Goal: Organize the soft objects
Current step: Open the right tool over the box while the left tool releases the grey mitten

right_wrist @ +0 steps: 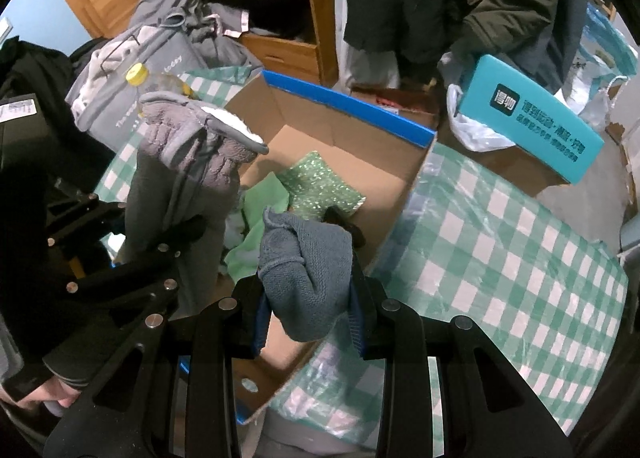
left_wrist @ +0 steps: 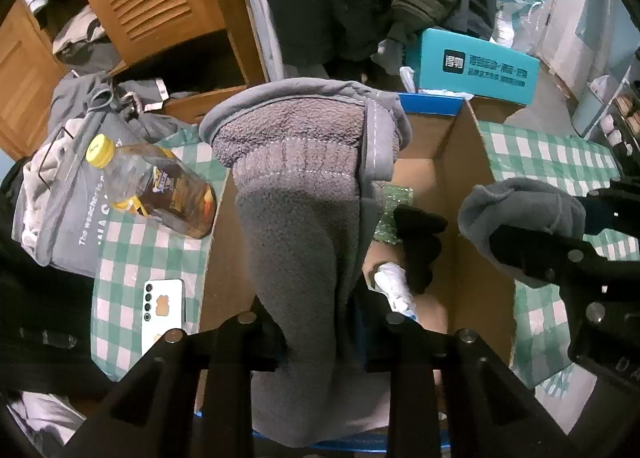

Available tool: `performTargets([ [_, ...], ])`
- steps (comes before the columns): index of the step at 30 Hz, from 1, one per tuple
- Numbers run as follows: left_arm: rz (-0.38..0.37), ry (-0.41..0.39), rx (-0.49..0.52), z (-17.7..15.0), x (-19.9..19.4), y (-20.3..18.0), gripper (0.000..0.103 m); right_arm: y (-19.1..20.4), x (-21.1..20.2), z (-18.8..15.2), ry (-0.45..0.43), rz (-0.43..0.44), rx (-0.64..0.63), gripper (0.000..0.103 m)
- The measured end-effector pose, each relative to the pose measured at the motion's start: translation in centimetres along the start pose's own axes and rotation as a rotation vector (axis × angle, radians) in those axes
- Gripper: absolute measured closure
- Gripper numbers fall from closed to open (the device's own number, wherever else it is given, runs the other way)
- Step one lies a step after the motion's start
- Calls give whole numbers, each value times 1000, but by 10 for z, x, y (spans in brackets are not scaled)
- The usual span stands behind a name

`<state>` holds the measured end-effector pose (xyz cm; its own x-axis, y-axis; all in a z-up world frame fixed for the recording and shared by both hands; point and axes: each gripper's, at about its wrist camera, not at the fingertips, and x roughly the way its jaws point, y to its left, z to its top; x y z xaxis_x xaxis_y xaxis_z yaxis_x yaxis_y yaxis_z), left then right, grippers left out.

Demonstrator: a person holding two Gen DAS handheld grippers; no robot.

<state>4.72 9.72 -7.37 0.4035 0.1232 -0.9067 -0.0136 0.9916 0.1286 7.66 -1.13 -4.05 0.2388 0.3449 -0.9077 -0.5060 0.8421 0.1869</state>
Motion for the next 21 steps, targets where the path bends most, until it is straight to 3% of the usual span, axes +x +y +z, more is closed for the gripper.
performTargets([
  [4,5,18,-1,0,6,1,61,1,6,2,9,14,15,71],
  [13,18,9,5,-2,-3,1,33,1,7,2,1,17,26,54],
  [15,24,0,3,-2,-6,2,23,-1,5,2,-4,18,28,49],
  [21,17,2,-4,-2,-10,5,20,-5,-2,4,-29,17,41,40],
])
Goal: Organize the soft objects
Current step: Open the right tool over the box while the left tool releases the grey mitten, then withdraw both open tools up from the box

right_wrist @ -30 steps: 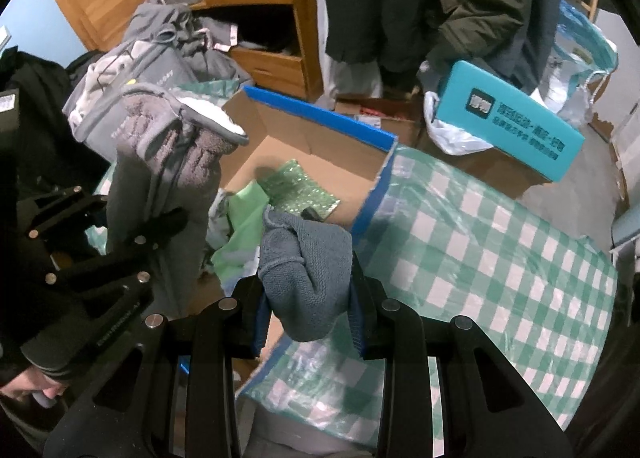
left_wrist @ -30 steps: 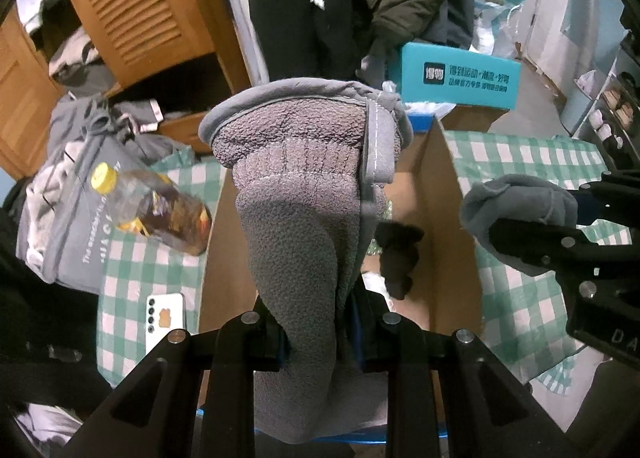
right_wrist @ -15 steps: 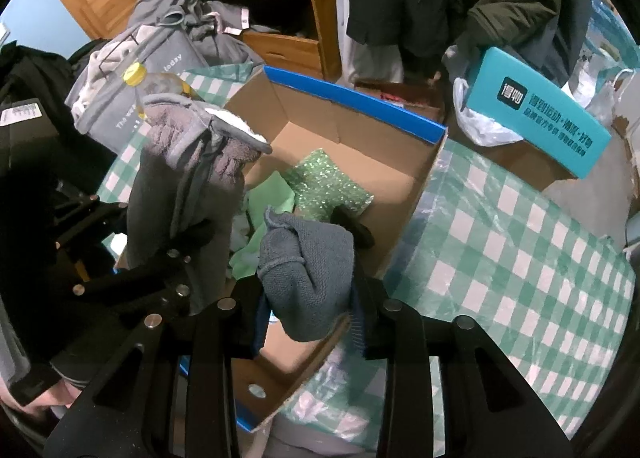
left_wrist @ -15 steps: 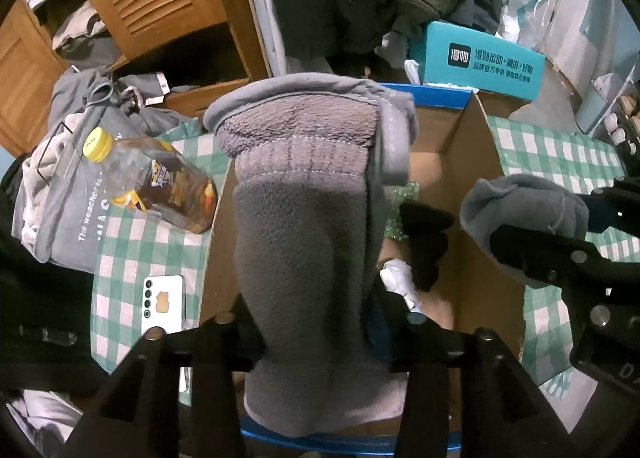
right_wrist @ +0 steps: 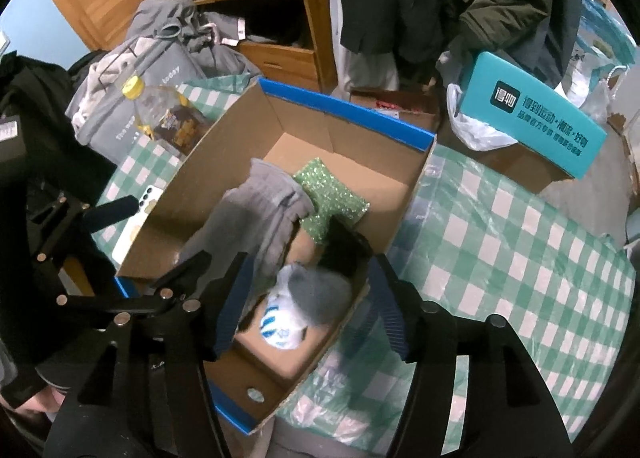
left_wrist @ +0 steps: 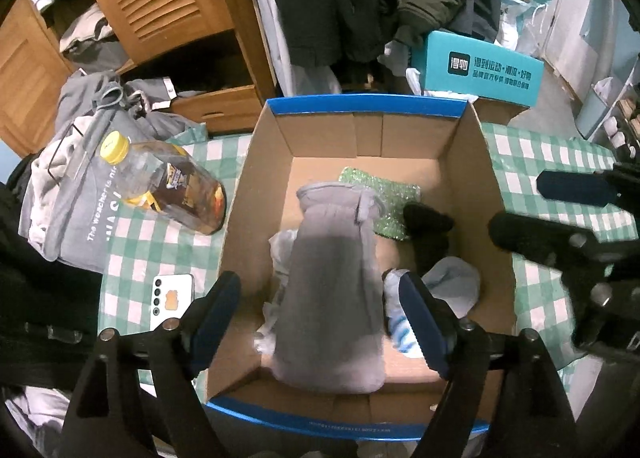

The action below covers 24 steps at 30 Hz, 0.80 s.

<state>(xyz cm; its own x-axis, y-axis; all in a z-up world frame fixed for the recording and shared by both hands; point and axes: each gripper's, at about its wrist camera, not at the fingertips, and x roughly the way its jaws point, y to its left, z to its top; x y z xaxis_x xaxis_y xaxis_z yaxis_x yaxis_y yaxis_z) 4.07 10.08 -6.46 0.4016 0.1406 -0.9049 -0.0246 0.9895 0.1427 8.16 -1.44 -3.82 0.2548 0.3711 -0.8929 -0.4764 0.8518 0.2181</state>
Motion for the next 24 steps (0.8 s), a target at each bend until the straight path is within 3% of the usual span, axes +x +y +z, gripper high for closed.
performTargets([
  [7,-1,-22,3,-4,-16,0,20,-8,-15,-2,-24,-23,28,39],
  [14,-30,-70,9,-6,-42,-2,12,-17,-40,-10,-64,-64,57,38],
  [24,-14,-136,50,-7,-71,-22,2,-35,-84,-27,-146,-103,101,38],
])
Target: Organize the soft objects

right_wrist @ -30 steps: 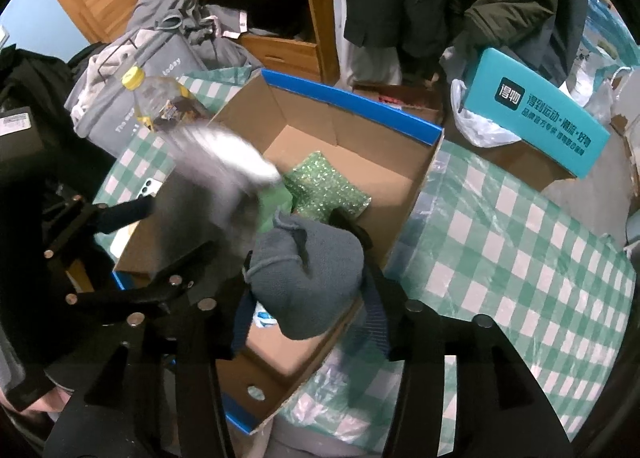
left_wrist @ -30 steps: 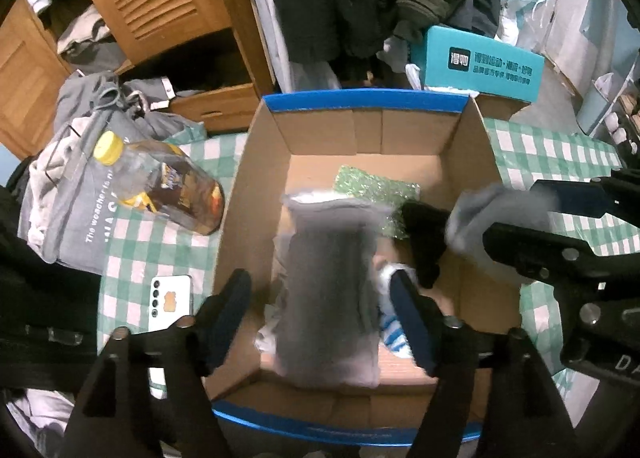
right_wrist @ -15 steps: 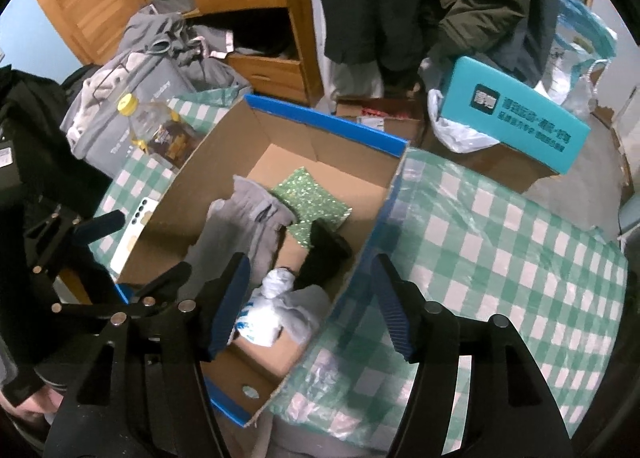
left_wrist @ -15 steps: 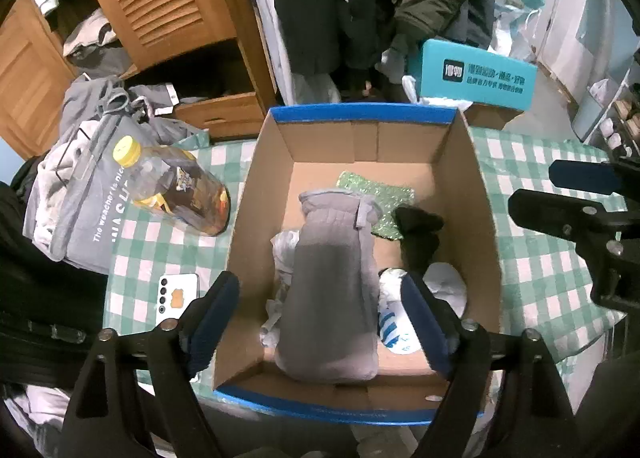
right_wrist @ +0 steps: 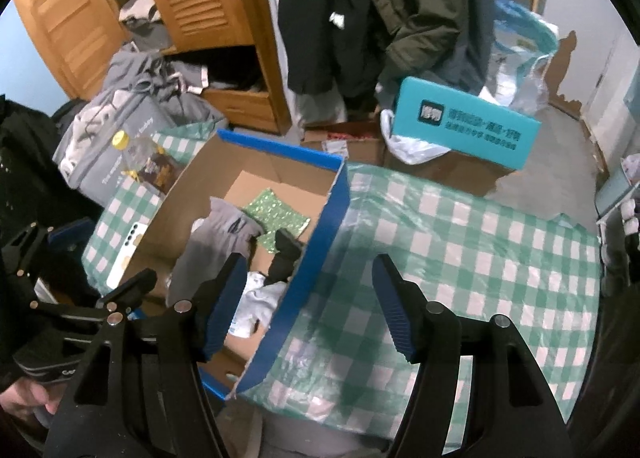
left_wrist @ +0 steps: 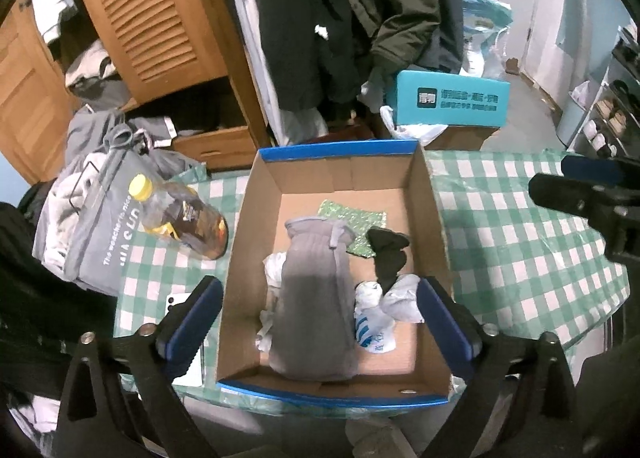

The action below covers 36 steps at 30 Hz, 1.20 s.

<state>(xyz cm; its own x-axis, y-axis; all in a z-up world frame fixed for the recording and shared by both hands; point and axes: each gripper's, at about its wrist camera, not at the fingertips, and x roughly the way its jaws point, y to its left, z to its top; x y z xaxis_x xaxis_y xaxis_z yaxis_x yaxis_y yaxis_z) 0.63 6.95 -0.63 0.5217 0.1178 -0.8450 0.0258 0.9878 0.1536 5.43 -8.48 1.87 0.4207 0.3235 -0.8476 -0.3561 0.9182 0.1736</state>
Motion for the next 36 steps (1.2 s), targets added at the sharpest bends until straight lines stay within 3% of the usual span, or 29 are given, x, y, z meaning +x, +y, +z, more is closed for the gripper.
performTargets([
  [17,0,-31,30,5,-21,-23,1,-31,-40,-16,-90,-60,26,38],
  [36,15,-23,42,6,-19,-31,1,-42,-36,-22,-80,-56,31,38],
])
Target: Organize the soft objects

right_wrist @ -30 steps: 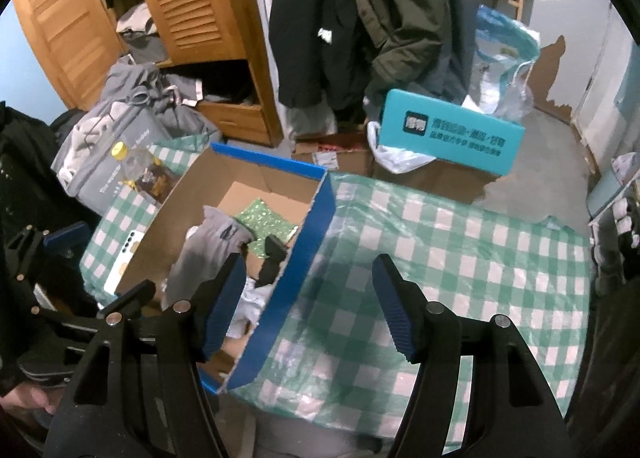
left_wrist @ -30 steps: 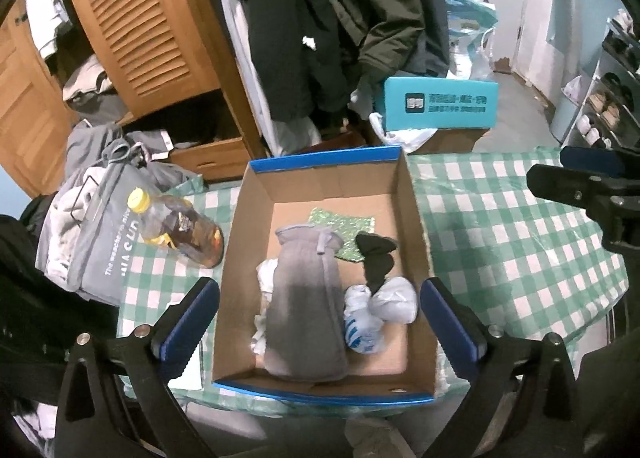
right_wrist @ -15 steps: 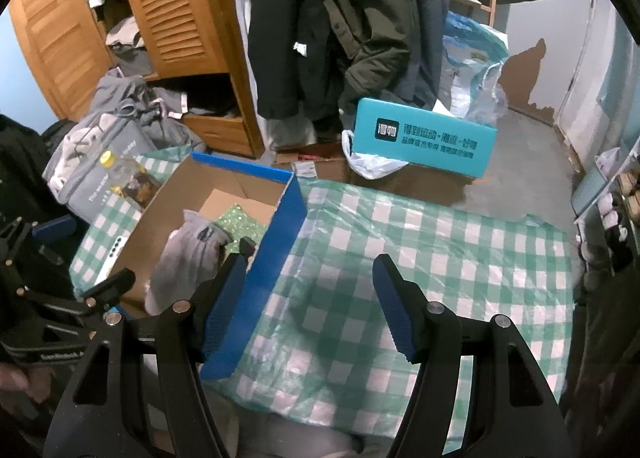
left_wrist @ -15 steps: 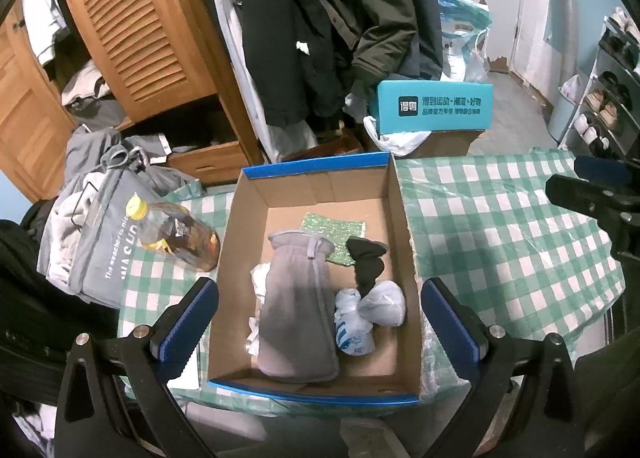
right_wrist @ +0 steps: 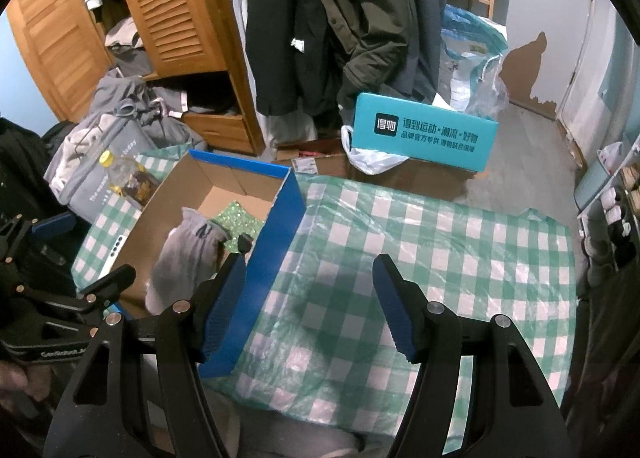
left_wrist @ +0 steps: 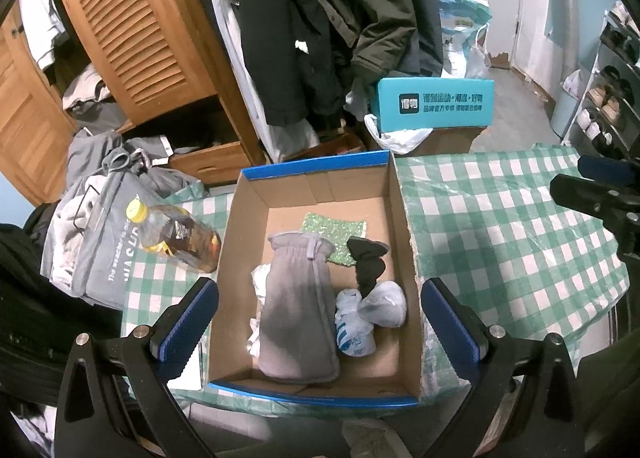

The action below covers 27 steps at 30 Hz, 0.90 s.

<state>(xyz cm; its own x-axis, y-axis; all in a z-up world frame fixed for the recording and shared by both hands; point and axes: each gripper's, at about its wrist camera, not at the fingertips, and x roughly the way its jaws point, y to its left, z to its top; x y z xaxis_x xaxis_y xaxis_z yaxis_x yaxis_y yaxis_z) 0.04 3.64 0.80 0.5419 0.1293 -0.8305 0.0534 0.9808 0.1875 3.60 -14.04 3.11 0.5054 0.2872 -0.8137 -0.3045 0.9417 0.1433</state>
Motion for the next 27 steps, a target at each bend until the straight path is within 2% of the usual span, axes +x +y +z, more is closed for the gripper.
performTargets([
  [27,20,8,-1,-1,2,4,1,1,1,-3,7,-6,-3,38],
])
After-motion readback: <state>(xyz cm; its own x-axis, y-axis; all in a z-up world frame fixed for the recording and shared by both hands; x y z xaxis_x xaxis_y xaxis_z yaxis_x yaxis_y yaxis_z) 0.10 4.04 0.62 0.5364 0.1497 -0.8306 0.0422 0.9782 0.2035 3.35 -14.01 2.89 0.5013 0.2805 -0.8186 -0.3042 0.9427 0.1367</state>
